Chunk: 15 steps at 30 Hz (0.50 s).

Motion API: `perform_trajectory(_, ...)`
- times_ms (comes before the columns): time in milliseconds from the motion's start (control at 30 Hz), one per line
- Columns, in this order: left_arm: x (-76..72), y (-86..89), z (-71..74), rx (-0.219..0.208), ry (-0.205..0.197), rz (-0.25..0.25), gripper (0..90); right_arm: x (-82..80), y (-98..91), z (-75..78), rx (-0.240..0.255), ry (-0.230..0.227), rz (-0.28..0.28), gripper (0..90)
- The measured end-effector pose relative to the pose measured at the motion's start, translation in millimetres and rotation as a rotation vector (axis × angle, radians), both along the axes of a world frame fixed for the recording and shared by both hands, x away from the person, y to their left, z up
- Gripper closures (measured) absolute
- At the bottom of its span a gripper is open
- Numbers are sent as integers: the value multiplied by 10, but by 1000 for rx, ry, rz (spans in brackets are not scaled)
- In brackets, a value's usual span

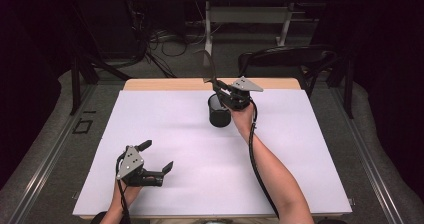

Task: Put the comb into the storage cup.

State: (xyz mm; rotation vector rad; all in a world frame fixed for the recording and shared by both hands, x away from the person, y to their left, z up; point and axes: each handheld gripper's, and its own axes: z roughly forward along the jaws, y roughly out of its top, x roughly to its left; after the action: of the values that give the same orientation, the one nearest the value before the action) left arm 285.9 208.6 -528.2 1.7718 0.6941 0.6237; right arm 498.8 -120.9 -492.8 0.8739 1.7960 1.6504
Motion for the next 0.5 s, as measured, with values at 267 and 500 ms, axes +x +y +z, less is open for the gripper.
perform_trajectory(267,-4,-5,-1,5,0,-5,1,-13,-22,-61,-2,-1,-5,724)
perform_trajectory(500,-5,-2,2,5,-4,-3,1,-12,-26,-87,-6,6,-5,725)
